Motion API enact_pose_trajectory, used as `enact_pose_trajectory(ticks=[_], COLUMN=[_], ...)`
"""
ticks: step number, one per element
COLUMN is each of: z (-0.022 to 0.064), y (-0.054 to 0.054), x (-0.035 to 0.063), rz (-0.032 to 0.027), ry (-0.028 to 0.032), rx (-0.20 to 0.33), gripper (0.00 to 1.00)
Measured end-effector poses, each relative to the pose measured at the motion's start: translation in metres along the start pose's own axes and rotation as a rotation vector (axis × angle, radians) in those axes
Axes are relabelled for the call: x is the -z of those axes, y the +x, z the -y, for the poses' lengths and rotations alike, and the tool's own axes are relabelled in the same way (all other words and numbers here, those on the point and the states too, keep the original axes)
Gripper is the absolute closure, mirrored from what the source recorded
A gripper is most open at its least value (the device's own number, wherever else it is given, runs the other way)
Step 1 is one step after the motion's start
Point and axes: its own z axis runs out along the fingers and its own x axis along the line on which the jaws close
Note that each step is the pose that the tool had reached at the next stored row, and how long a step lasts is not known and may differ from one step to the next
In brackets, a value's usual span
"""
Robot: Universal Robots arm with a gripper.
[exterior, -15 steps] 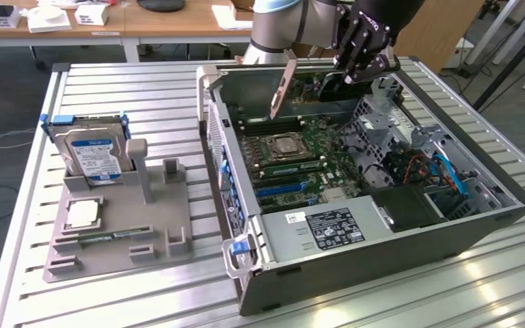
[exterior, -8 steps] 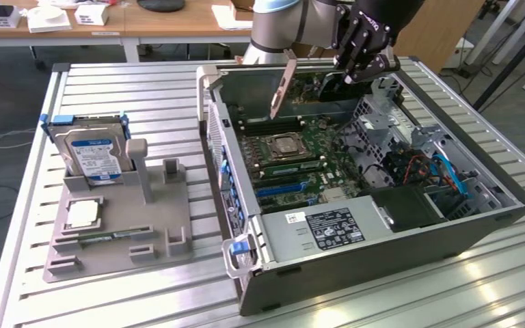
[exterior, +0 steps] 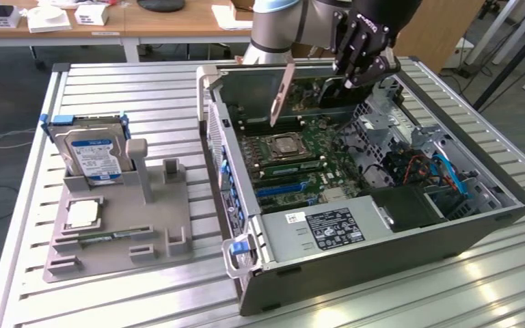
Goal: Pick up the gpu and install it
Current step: 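Insert the gpu into the slot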
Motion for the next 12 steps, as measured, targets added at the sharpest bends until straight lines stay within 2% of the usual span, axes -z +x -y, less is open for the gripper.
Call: enact_pose_trajectory(ticks=[3,5,8,12], z=[-0.006,-0.0082,-0.0081,-0.0079], y=[0.0,0.0,0.0,0.001], x=[-0.0035,-0.0059,-0.0098,-0.0162], rz=[-0.0023,-0.0068,-0.0159,-0.0221], ry=[0.0093,0.0132,0.014,0.015], rx=[-0.001,-0.002,-0.002,-0.003], gripper=[0.73,0.73,0.73,0.73])
